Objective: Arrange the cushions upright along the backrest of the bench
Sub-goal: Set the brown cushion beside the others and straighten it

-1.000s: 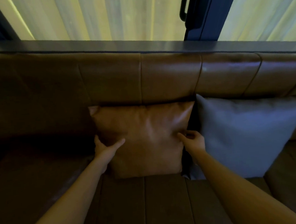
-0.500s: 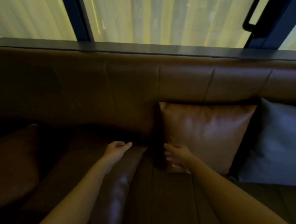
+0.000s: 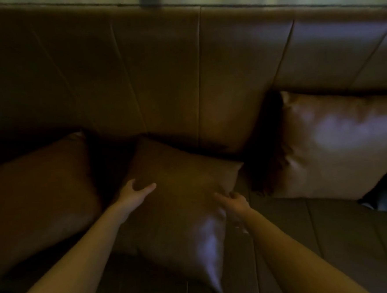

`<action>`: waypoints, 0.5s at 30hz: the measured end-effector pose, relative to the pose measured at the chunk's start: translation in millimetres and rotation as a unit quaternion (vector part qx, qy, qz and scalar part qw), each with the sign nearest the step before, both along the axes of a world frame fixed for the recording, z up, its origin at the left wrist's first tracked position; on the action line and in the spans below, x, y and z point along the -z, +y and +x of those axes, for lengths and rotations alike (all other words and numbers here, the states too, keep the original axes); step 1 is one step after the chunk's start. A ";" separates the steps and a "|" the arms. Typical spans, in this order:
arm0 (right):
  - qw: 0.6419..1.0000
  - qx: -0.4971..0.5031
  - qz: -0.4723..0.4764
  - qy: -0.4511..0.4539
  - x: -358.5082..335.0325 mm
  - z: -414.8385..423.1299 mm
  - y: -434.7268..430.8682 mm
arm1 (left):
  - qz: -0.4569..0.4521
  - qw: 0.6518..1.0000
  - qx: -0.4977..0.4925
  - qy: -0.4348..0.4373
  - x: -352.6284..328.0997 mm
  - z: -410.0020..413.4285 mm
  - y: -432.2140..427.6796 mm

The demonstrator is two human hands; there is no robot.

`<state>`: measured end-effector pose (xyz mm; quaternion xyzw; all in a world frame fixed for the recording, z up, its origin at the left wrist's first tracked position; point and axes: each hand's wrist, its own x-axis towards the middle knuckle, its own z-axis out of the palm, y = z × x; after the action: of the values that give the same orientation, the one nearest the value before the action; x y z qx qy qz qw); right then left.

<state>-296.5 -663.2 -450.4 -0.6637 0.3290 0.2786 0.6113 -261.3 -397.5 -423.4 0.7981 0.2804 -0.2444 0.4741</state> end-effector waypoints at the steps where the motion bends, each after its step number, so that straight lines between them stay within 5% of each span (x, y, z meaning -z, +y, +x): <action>1: 1.000 0.009 0.010 0.000 9.7 2.2 2.4 | 0.006 1.000 0.000 0.004 8.2 6.1 5.6; 15: 0.990 0.137 0.009 0.040 67.6 35.4 9.4 | 0.045 0.996 0.022 0.075 49.4 67.1 41.5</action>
<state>-261.1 -653.9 -518.0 -0.5951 0.4384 0.2217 0.6360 -194.2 -356.0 -472.8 0.8041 0.3084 -0.3011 0.4093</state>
